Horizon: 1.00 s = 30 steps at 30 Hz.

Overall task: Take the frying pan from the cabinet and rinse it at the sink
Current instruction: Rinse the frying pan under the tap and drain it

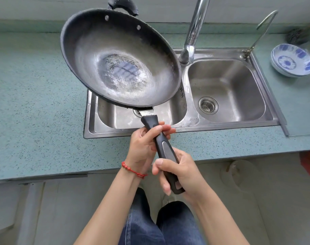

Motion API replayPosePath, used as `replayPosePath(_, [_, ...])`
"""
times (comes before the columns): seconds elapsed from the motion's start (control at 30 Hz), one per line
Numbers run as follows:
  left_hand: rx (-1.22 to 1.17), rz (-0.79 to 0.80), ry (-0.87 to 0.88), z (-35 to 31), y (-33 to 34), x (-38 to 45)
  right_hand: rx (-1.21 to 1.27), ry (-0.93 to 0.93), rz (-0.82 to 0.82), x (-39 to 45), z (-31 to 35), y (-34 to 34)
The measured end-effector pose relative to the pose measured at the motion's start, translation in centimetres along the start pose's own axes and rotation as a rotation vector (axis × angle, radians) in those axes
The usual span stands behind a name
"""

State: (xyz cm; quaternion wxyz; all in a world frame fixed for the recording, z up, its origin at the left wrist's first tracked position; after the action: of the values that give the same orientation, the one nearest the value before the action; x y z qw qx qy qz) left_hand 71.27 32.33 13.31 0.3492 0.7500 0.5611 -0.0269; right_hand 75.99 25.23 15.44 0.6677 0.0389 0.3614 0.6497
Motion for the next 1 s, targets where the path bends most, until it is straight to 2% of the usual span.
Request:
replayPosePath(0.2, [-0.042,0.064,-0.061,-0.1,-0.1,0.3,-0.116,-0.059,-0.019,0.4,0.3,0.3])
replayPosePath(0.4, [0.055,0.058,-0.087,-0.5,-1.0,0.3,-0.236,-0.093,-0.055,0.8,0.1,0.6])
replayPosePath(0.63, [0.283,-0.136,0.018,-1.4,-2.1,-0.6,-0.362,-0.145,-0.053,0.9,1.2,0.3])
replayPosePath(0.8, [0.222,-0.274,0.080,-0.6,-1.2,-1.5,-0.344,-0.132,-0.015,0.2,2.0,-0.8])
replayPosePath(1.0, [0.150,-0.410,0.170,0.6,0.5,-3.4,-0.254,-0.071,0.157,-1.2,2.3,-2.0])
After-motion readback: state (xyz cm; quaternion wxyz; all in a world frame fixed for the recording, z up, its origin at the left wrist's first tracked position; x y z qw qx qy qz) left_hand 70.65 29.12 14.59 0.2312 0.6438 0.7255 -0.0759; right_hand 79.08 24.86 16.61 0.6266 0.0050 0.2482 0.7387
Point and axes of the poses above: each hand's wrist, its own x-axis towards the middle knuckle, its own y-axis out of the palm, z = x × y, the point moved 8 cm from there along x, towards the middle knuckle, and after that the axes turned 9 degrees about x, right-handed, at the moved point
